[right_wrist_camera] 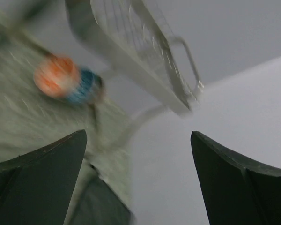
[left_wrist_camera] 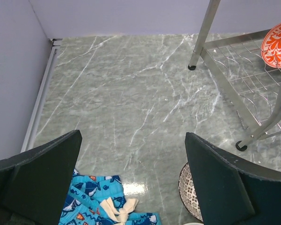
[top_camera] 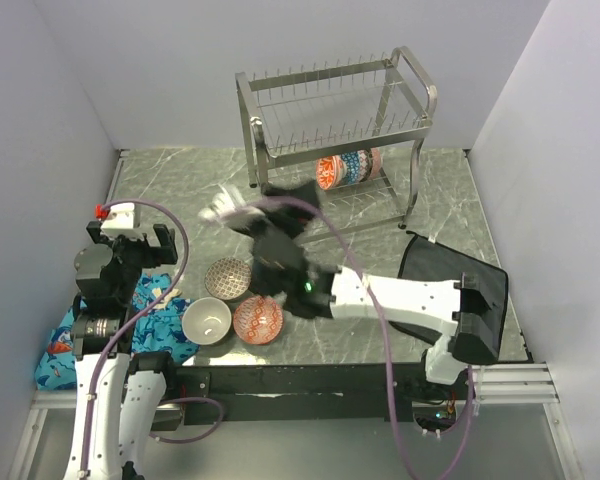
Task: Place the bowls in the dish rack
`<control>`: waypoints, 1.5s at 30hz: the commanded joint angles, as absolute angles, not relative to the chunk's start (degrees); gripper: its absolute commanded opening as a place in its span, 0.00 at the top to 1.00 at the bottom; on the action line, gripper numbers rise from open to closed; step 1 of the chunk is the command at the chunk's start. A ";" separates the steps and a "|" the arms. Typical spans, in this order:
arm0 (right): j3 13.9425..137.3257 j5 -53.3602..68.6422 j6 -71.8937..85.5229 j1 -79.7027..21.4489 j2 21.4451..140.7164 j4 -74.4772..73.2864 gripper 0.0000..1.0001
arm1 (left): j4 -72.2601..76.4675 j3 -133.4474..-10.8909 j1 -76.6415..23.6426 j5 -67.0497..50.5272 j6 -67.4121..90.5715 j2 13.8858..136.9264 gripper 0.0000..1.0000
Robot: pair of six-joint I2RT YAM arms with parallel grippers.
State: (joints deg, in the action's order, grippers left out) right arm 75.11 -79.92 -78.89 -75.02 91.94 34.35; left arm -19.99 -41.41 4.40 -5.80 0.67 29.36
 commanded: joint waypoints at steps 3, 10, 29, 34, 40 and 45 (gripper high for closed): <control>116.62 -58.91 -13.99 -78.92 99.93 -46.44 0.00 | -18.81 -41.75 4.48 -8.34 4.04 28.21 0.01; 105.66 -36.86 -6.16 -81.83 88.61 -53.43 0.00 | -20.13 -41.57 4.57 -8.79 5.53 26.55 0.01; 94.14 17.58 7.97 -55.38 92.72 -64.53 0.00 | -27.51 -43.15 12.22 -12.48 7.12 25.13 0.01; 89.74 17.13 16.51 -53.79 95.27 -60.30 0.04 | -28.12 -43.59 13.45 -12.39 6.24 27.07 0.00; 87.63 19.07 20.65 -53.44 99.93 -54.76 0.29 | -27.95 -42.02 14.94 -14.15 7.03 27.51 0.01; 87.19 18.11 21.44 -53.52 103.27 -51.86 0.38 | -28.21 -41.49 15.82 -14.24 6.86 27.33 0.01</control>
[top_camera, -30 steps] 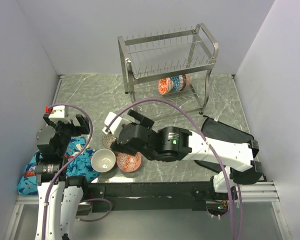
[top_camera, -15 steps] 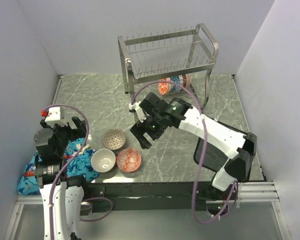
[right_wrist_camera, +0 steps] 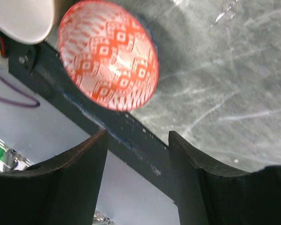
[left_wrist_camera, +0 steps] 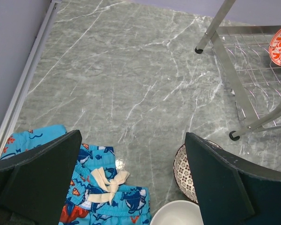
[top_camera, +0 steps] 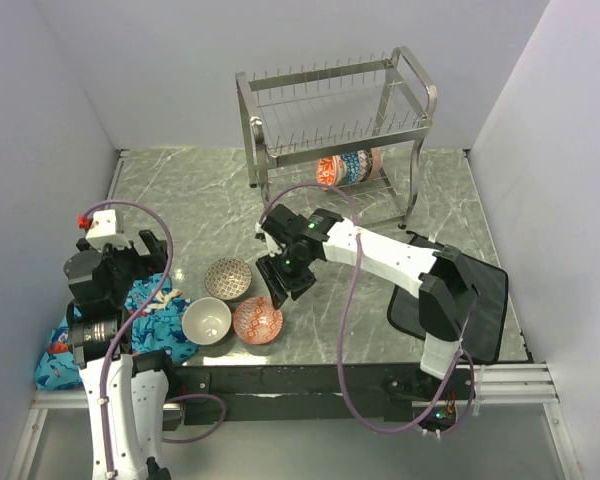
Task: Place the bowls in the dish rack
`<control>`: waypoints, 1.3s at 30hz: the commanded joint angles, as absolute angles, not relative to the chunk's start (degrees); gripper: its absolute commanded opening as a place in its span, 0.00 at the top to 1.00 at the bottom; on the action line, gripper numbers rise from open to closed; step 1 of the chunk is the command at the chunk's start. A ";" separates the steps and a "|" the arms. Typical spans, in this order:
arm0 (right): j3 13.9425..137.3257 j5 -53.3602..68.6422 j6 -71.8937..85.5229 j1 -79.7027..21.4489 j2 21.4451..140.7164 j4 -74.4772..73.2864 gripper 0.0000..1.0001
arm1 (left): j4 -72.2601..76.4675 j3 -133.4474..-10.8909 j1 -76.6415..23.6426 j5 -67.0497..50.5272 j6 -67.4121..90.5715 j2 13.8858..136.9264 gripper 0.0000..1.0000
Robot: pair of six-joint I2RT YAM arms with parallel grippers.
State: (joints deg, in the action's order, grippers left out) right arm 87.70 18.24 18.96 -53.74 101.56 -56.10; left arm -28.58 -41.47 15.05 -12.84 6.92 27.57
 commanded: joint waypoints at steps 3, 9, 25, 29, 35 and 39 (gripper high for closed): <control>87.62 15.48 22.15 -53.61 105.11 -50.98 0.38 | -27.69 -41.05 16.08 -14.33 6.86 27.16 0.00; 87.80 11.70 23.99 -54.49 107.58 -51.24 0.40 | -26.72 -40.17 16.44 -14.50 7.38 27.16 0.00; 87.98 11.69 24.35 -57.22 113.20 -51.24 0.51 | -25.93 -39.55 17.23 -14.50 7.91 26.63 0.01; 87.98 10.81 24.61 -57.39 113.55 -51.24 0.57 | -25.93 -39.38 17.23 -14.50 8.00 26.28 0.01; 87.89 10.37 24.26 -58.18 113.56 -50.97 0.86 | -25.93 -39.38 17.23 -14.68 7.91 26.11 0.01; 87.54 8.00 22.77 -58.62 111.01 -51.24 1.00 | -25.93 -39.37 17.23 -15.20 7.91 25.84 0.00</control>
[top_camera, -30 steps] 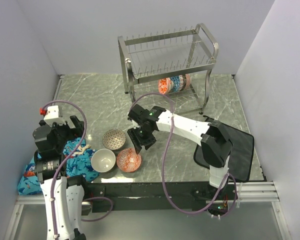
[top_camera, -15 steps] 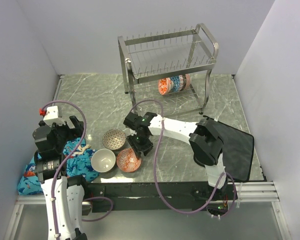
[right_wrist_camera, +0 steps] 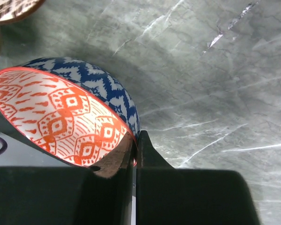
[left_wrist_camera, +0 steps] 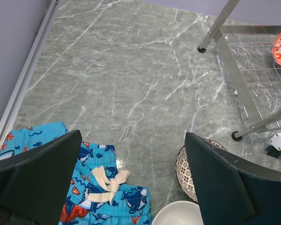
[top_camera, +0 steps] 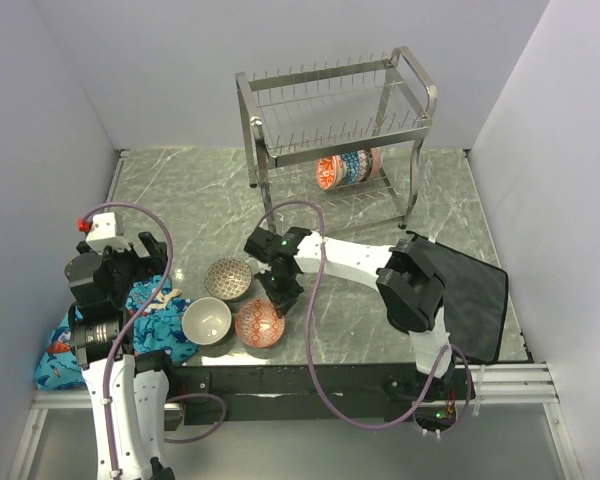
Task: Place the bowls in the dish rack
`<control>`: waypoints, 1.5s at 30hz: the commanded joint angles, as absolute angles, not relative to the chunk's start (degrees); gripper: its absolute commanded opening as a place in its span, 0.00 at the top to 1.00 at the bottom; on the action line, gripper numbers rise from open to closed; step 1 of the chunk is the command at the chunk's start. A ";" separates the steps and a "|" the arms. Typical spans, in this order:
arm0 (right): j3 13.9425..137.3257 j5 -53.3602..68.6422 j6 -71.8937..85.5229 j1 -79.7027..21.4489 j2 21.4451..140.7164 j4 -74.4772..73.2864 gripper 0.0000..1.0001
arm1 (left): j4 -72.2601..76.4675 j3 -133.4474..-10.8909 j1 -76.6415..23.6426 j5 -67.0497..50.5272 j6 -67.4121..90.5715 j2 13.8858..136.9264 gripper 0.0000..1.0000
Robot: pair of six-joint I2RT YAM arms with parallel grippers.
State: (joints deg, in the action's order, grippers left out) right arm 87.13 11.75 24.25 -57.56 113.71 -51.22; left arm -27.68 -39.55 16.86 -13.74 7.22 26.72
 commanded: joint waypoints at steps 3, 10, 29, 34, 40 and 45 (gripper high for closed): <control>83.68 5.28 21.02 -58.89 106.01 -51.50 1.00 | -25.84 -39.29 17.23 -15.47 7.56 25.23 0.01; 74.10 0.09 9.33 -57.57 86.79 -50.98 1.00 | -26.28 -40.17 17.31 -17.31 5.89 24.43 0.01; 55.82 -50.12 -7.44 -45.70 67.41 -36.41 1.00 | -14.33 -39.47 16.35 -23.56 10.19 29.79 0.01; 54.05 -58.79 -16.86 -45.62 69.08 -22.27 1.00 | -14.59 -38.32 16.43 -22.94 10.99 28.74 0.01; 52.38 -65.12 -29.00 -45.53 72.15 -8.62 1.00 | -16.61 -38.14 17.23 -22.94 10.90 27.51 0.01; 54.49 -68.46 -36.81 -44.21 77.68 2.68 1.00 | -18.28 -38.06 17.23 -22.41 10.11 26.54 0.01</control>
State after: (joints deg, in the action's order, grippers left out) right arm 52.18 -61.10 -28.34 -45.41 74.30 -12.82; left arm -18.13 -38.11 16.84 -22.61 10.22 27.68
